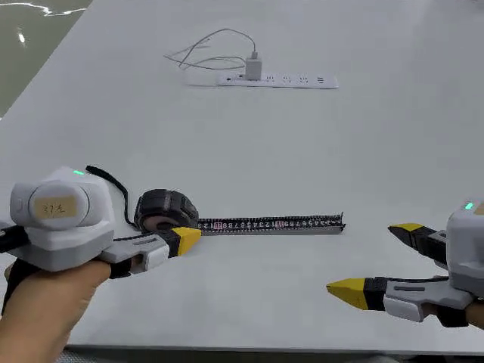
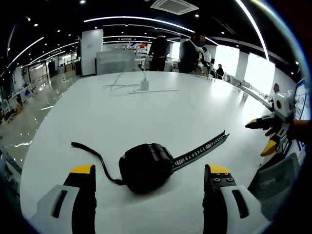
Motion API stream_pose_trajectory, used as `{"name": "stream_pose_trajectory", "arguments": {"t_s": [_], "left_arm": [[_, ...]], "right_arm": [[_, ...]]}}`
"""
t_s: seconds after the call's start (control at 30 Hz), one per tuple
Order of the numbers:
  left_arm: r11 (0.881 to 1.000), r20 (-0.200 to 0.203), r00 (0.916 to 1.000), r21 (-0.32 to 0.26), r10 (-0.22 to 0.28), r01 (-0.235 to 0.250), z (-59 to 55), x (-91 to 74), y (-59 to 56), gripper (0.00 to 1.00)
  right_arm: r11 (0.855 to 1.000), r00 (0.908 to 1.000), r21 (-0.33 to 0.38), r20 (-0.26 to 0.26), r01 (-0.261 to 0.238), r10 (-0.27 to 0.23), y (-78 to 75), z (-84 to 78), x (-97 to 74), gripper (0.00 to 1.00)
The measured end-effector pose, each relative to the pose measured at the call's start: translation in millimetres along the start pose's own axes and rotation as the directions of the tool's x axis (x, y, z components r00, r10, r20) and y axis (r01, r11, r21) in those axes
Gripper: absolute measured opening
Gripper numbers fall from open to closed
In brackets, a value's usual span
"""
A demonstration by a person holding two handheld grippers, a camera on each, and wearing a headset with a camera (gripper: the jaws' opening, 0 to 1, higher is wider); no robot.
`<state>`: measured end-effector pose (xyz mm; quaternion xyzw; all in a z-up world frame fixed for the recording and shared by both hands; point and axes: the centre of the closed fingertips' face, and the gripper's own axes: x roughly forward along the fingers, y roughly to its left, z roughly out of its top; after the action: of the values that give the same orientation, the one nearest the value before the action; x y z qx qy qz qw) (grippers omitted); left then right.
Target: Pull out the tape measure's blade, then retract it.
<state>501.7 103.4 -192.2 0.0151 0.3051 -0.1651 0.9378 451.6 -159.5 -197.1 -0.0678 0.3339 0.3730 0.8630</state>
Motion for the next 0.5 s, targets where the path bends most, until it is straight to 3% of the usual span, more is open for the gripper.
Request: {"name": "stream_pose_trajectory", "arguments": {"t_s": [0.5], "left_arm": [[0.998, -0.002, 0.999, -0.041, 0.044, -0.044, 1.6, 21.8, 3.7, 0.83]], "right_arm": [[1.0, 0.9999, 0.007, -0.005, -0.015, 0.015, -1.0, 0.0, 9.4, 0.86]]}}
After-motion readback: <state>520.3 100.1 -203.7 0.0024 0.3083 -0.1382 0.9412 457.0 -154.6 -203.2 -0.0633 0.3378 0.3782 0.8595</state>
